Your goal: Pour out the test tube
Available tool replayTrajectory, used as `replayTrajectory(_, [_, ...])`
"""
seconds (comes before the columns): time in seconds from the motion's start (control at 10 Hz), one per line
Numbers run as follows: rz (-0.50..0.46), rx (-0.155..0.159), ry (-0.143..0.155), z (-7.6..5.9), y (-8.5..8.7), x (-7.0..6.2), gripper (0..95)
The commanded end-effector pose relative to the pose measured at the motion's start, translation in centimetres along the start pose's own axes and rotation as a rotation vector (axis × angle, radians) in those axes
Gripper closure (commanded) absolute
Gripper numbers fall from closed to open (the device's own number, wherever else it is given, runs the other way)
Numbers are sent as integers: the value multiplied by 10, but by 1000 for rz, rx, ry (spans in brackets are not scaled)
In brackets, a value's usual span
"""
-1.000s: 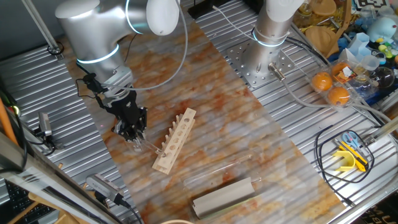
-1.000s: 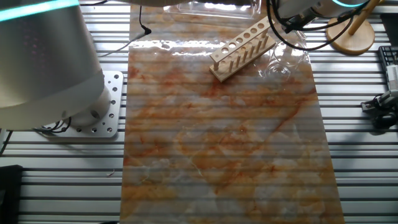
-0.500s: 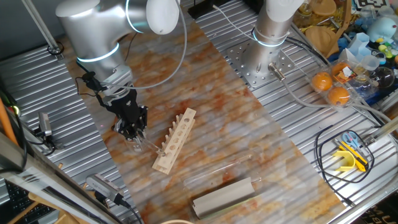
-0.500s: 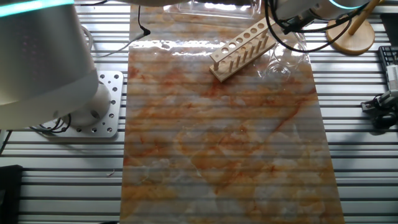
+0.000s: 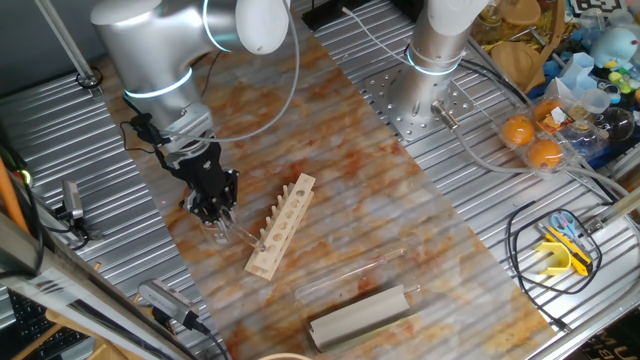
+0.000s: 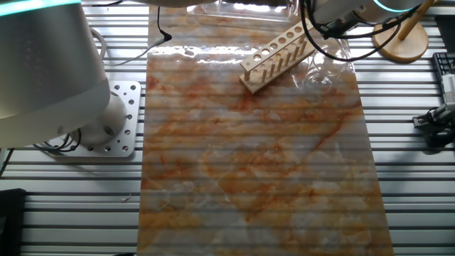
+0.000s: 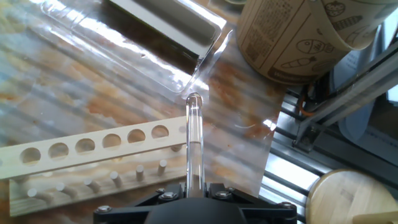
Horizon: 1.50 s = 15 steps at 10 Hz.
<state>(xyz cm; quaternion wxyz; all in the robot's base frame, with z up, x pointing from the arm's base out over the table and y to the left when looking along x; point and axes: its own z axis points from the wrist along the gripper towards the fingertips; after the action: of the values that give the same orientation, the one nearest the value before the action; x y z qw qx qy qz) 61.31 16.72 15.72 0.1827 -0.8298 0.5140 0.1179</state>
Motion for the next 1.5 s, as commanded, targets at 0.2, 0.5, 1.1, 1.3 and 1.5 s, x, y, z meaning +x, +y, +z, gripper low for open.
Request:
replayTrajectory(0.2, [4,7,-12,-1,1,0,950])
replayTrajectory(0.5, [26,20,-30,0,4,1,950])
replayTrajectory(1.1, [58,23,-42,1,3,-1,950])
replayTrajectory(1.3, [63,22,-40,1,2,-3,950])
replayTrajectory(1.5, [69,24,-44,1,2,-4,950])
